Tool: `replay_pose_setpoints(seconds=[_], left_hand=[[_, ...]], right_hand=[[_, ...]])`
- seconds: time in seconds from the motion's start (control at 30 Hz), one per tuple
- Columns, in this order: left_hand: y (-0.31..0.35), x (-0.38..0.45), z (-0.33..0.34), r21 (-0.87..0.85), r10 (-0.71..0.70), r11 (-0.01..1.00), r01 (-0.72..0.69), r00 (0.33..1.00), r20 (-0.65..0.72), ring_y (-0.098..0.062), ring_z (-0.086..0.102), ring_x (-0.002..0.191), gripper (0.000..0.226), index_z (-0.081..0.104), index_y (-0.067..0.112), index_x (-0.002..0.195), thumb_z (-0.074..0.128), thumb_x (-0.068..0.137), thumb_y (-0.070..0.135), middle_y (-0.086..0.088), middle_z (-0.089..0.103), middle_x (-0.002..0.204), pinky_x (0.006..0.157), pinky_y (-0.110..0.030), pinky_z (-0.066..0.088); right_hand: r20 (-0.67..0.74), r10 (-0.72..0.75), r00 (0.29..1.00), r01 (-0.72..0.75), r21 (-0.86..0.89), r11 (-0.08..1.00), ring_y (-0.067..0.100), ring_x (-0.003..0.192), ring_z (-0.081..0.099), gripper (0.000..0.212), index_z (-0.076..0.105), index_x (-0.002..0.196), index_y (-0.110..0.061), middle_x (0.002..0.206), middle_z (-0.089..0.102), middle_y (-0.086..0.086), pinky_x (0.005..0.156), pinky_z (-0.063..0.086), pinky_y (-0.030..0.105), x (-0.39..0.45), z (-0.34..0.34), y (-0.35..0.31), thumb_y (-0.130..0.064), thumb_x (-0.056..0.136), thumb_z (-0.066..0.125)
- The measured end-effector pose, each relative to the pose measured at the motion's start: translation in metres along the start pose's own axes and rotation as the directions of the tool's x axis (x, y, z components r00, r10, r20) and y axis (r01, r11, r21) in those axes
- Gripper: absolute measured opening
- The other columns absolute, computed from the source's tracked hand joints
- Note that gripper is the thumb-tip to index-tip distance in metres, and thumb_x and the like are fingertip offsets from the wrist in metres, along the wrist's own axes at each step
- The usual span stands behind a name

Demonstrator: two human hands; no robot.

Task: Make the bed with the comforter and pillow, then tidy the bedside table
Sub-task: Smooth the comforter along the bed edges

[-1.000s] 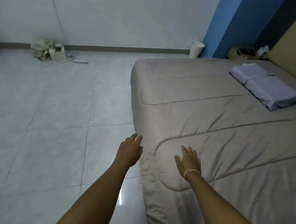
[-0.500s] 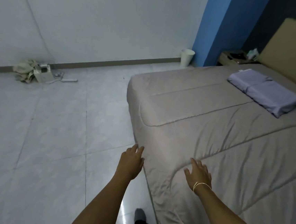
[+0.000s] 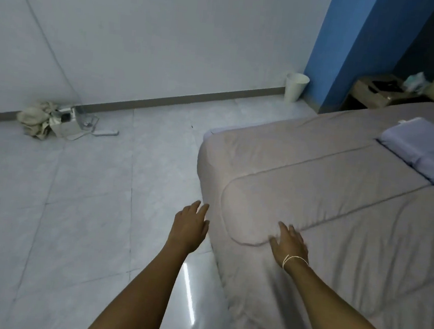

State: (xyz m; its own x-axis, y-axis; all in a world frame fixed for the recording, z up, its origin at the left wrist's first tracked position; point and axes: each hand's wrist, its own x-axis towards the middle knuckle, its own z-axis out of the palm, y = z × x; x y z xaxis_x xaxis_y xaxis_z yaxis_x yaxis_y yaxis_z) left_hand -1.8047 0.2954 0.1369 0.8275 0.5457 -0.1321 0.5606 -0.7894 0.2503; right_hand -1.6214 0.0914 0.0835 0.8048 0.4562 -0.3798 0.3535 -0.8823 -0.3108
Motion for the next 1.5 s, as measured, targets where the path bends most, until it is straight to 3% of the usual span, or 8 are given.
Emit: replay_pose_setpoints(seconds=[0.2,0.53,0.63,0.8,1.07,1.3,1.4,1.5], left_hand=[[-0.076,0.121,-0.015,0.046,-0.062,0.997,0.059,0.996,0.061,-0.029,0.038,0.133,0.050,0.028,0.018,0.146,0.038,0.100,0.033,-0.009,0.027,0.154,0.106,-0.038,0.033],[-0.151,0.401,-0.079,0.118,0.114,0.985,-0.123,0.990,0.080,-0.031,0.037,0.133,0.051,0.028,0.017,0.146,0.038,0.099,0.033,-0.011,0.029,0.152,0.105,-0.041,0.034],[-0.155,0.470,-0.076,0.123,0.159,0.977,-0.177,0.977,0.140,-0.031,0.038,0.131,0.050,0.028,0.017,0.145,0.037,0.099,0.034,-0.011,0.030,0.152,0.103,-0.041,0.036],[-0.154,0.585,-0.050,0.110,0.281,0.943,-0.315,0.927,0.249,-0.032,0.040,0.130,0.052,0.030,0.016,0.145,0.040,0.098,0.034,-0.011,0.031,0.152,0.102,-0.041,0.036],[-0.157,0.737,-0.003,0.058,0.339,0.916,-0.398,0.841,0.422,-0.032,0.037,0.133,0.053,0.030,0.016,0.145,0.042,0.097,0.034,-0.011,0.032,0.151,0.103,-0.043,0.037],[-0.177,0.803,0.073,0.016,0.361,0.894,-0.447,0.742,0.564,-0.031,0.043,0.125,0.049,0.035,0.015,0.142,0.042,0.097,0.034,-0.009,0.043,0.142,0.100,-0.042,0.040],[-0.191,0.824,0.115,0.020,0.351,0.898,-0.440,0.741,0.572,-0.033,0.050,0.116,0.046,0.043,0.013,0.135,0.042,0.096,0.037,-0.012,0.051,0.131,0.093,-0.042,0.044],[-0.206,0.836,0.147,-0.034,0.375,0.903,-0.427,0.748,0.548,-0.036,0.056,0.102,0.042,0.053,0.011,0.119,0.044,0.094,0.044,-0.013,0.058,0.116,0.085,-0.044,0.049]], right_hand=[[-0.002,-0.014,1.000,0.014,0.009,1.000,0.030,0.146,0.013,0.060,0.019,0.150,-0.026,0.160,0.014,0.008,0.116,0.019,0.048,0.120,-0.010,-0.082,-0.045,0.098,0.039],[-0.046,0.162,0.986,-0.155,0.133,0.979,0.032,0.144,0.020,0.060,0.022,0.150,-0.024,0.158,0.020,0.010,0.114,0.026,0.049,0.301,-0.029,-0.189,-0.043,0.096,0.042],[-0.023,0.223,0.974,-0.218,0.144,0.965,0.031,0.142,0.025,0.061,0.023,0.149,-0.025,0.156,0.024,0.009,0.112,0.030,0.048,0.343,-0.020,-0.201,-0.043,0.095,0.044],[0.045,0.374,0.926,-0.377,0.159,0.913,0.031,0.144,0.021,0.063,0.017,0.151,-0.026,0.159,0.016,0.009,0.113,0.028,0.047,0.424,-0.003,-0.214,-0.045,0.096,0.041],[0.109,0.497,0.861,-0.507,0.275,0.817,0.032,0.142,0.024,0.065,0.018,0.151,-0.022,0.158,0.018,0.012,0.114,0.027,0.043,0.559,0.005,-0.264,-0.039,0.095,0.046],[0.101,0.569,0.816,-0.566,0.340,0.751,0.032,0.145,0.017,0.071,0.013,0.152,-0.022,0.160,0.010,0.010,0.116,0.024,0.043,0.611,0.052,-0.284,-0.034,0.093,0.051],[0.065,0.599,0.798,-0.584,0.334,0.740,0.031,0.147,0.012,0.071,0.007,0.153,-0.024,0.161,0.003,0.008,0.116,0.022,0.046,0.627,0.084,-0.287,-0.040,0.096,0.046],[0.129,0.598,0.791,-0.605,0.314,0.732,0.033,0.147,0.006,0.070,0.005,0.153,-0.022,0.161,-0.001,0.009,0.118,0.015,0.045,0.635,0.120,-0.300,-0.046,0.097,0.041]])
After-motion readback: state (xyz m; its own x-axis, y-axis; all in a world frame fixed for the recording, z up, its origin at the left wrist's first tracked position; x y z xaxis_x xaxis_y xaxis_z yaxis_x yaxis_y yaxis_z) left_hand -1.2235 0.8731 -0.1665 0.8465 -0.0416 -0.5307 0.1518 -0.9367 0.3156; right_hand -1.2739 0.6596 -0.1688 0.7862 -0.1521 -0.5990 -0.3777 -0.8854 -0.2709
